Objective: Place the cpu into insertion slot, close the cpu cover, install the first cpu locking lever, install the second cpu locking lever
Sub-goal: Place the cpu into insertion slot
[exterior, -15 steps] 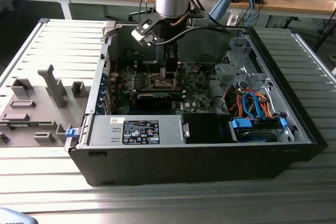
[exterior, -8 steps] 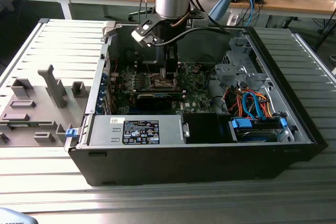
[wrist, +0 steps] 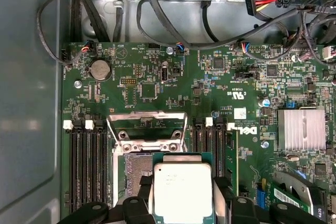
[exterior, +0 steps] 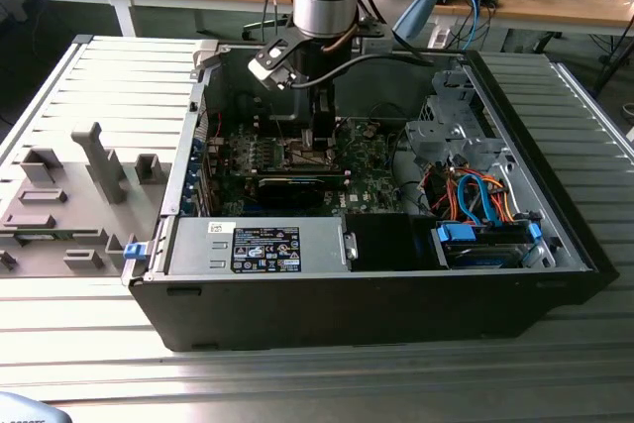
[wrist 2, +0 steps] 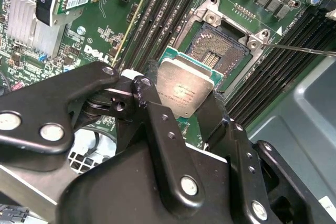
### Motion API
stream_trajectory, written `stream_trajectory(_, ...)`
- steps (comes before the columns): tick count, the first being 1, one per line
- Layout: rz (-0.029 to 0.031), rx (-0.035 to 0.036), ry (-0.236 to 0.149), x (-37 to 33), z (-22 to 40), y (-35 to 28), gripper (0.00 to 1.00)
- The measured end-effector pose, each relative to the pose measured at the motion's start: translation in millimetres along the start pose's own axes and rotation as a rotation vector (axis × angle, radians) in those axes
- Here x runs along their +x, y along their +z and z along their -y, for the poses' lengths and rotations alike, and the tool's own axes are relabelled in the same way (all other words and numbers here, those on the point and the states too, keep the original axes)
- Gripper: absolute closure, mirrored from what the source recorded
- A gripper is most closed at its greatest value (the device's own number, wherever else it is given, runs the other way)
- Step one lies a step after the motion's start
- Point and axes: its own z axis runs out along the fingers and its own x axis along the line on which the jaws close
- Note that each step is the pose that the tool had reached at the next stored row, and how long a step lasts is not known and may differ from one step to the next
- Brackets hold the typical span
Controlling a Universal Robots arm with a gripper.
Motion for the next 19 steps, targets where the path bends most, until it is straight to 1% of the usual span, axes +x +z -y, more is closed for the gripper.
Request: stream_trajectory(19,-0.0001,0.0,0.0,0.4,0.2,6.1,0.46)
